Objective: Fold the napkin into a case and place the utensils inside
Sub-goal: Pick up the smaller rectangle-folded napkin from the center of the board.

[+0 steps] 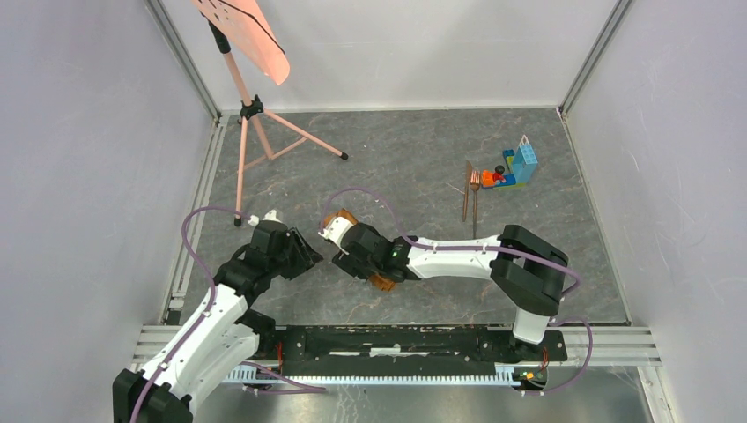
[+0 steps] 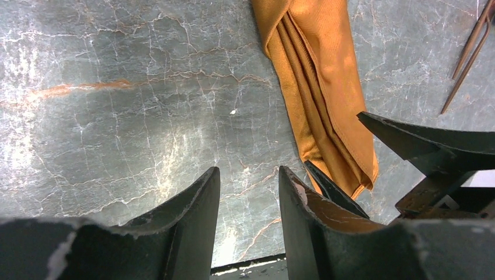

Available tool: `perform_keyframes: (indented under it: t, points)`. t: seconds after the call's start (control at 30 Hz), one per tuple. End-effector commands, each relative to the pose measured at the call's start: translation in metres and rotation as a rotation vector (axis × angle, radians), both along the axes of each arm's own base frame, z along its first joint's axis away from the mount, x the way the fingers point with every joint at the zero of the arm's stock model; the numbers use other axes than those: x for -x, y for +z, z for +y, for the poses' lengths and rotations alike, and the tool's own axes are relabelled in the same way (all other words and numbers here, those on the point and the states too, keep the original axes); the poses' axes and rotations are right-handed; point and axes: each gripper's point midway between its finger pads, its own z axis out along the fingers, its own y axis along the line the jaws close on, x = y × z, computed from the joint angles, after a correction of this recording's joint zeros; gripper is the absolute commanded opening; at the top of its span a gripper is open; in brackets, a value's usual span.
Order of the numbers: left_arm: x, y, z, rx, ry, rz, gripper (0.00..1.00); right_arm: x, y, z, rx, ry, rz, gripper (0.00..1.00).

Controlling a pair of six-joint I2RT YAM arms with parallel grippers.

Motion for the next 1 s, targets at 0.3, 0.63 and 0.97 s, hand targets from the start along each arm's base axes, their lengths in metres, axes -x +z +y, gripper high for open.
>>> perform_keyframes:
  t: [0.3,0.63,0.97]
  points:
    - [-0.008,0.018,0.003,-0.027,-0.015,-0.063,0.49,-0.002,-0.012,0.006,-0.024,-0.031,0.000,0.69]
    - [-0.009,0.022,0.003,-0.025,-0.013,-0.068,0.50,-0.002,-0.041,-0.003,-0.008,-0.073,0.010,0.42]
    - [-0.010,0.024,0.008,-0.043,0.012,-0.076,0.49,0.000,0.007,0.030,-0.199,-0.035,0.037,0.00]
